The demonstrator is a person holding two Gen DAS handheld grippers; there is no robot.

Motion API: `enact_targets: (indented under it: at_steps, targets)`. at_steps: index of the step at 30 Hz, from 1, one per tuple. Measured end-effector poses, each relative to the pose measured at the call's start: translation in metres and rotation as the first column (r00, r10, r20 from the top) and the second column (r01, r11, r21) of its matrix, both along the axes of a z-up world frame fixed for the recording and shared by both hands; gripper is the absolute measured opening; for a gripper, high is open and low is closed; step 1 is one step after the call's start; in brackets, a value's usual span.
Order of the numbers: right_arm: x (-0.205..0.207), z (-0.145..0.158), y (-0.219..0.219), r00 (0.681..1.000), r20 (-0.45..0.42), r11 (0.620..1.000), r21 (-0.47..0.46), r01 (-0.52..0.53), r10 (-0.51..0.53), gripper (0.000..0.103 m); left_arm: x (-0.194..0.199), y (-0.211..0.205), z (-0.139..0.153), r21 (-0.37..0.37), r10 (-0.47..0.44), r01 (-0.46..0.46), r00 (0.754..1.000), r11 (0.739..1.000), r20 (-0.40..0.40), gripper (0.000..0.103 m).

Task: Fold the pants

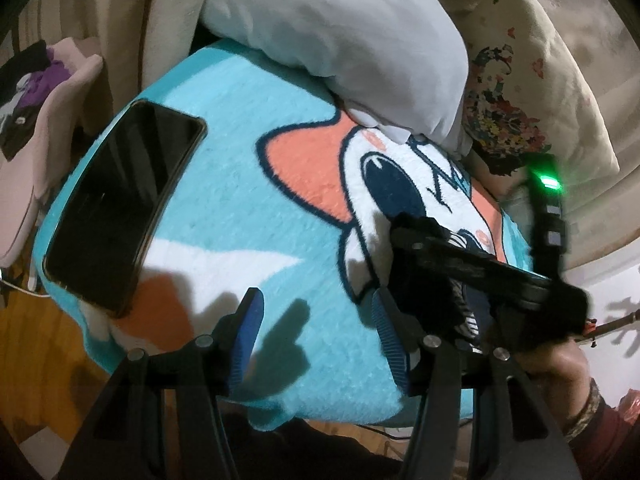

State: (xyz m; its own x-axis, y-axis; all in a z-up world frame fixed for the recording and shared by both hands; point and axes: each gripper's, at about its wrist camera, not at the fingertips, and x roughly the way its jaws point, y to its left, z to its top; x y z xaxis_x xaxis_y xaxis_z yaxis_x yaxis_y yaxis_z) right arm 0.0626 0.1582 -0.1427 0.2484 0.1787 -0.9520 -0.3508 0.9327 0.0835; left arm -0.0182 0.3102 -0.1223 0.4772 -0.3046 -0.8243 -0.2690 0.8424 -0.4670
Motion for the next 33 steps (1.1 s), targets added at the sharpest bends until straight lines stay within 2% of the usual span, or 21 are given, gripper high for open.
enact_targets:
  at_steps: [1,3,4,5,7,8,11,13,16,19,20,24,25,27,28,30,33]
  targets:
    - [0.000,-0.005,0.004,1.000,0.011,0.999,-0.031,-0.006,0.007,0.078,-0.001,0.000,0.000,-0.001,0.002,-0.002,1.000,1.000,-0.001,0.055]
    - [-0.006,-0.007,0.011,0.997,0.063,0.996,-0.083,-0.038,0.043,0.069,-0.003,0.001,-0.001,-0.008,0.003,-0.003,1.000,1.000,-0.001,0.055]
    - [-0.007,-0.005,0.012,0.996,0.074,0.995,-0.089,-0.045,0.052,0.052,-0.003,0.001,-0.002,-0.013,0.003,-0.003,1.000,1.000,0.000,0.055]
    - [-0.007,-0.003,0.010,0.995,0.084,0.995,-0.085,-0.050,0.057,0.041,-0.003,0.001,-0.002,-0.020,0.001,0.000,1.000,1.000,0.002,0.055]
    - [-0.003,0.002,-0.003,0.997,0.065,0.999,-0.042,-0.030,0.033,0.032,0.000,-0.002,-0.003,-0.035,-0.007,0.007,1.000,0.999,0.006,0.055]
    - [0.002,0.006,-0.017,0.999,0.036,1.000,0.022,-0.001,0.000,0.030,0.001,-0.004,-0.003,-0.044,-0.015,0.015,1.000,0.999,0.008,0.055]
    - [0.009,0.013,-0.043,0.999,-0.014,0.986,0.159,0.053,-0.051,0.030,0.012,-0.018,-0.007,-0.061,-0.063,0.063,0.998,0.996,0.006,0.055]
    - [0.011,0.018,-0.054,0.997,-0.035,0.973,0.216,0.076,-0.070,0.030,0.020,-0.032,-0.008,-0.079,-0.107,0.107,0.994,0.991,0.013,0.055]
    - [0.013,0.024,-0.075,0.990,-0.086,0.938,0.320,0.130,-0.108,0.030,0.032,-0.057,-0.009,-0.113,-0.185,0.189,0.982,0.975,0.043,0.055]
    - [0.014,0.033,-0.088,0.988,-0.096,0.917,0.369,0.151,-0.124,0.030,0.044,-0.078,-0.011,-0.117,-0.261,0.269,0.962,0.956,0.079,0.056]
    - [0.013,0.036,-0.090,0.988,-0.092,0.913,0.378,0.152,-0.126,0.030,0.049,-0.084,-0.012,-0.107,-0.283,0.292,0.955,0.950,0.089,0.061]
    - [0.014,0.039,-0.096,0.988,-0.090,0.903,0.403,0.151,-0.125,0.030,0.065,-0.103,-0.019,-0.094,-0.337,0.346,0.936,0.934,0.103,0.062]
    - [0.014,0.039,-0.097,0.988,-0.090,0.902,0.406,0.150,-0.124,0.030,0.067,-0.107,-0.022,-0.099,-0.345,0.354,0.933,0.930,0.097,0.060]
    - [0.013,0.040,-0.098,0.988,-0.091,0.897,0.416,0.149,-0.122,0.030,0.070,-0.115,-0.024,-0.139,-0.371,0.383,0.923,0.913,0.100,0.020]
    - [0.013,0.040,-0.100,0.988,-0.090,0.896,0.419,0.148,-0.122,0.030,0.070,-0.119,-0.022,-0.137,-0.384,0.395,0.918,0.908,0.100,0.017]
    - [0.013,0.040,-0.102,0.988,-0.089,0.890,0.431,0.152,-0.126,0.030,0.065,-0.126,-0.014,-0.098,-0.398,0.410,0.909,0.907,0.120,0.017]
    - [0.013,0.045,-0.110,0.987,-0.090,0.874,0.458,0.161,-0.134,0.030,0.061,-0.133,-0.004,-0.083,-0.405,0.417,0.905,0.905,0.131,0.017]
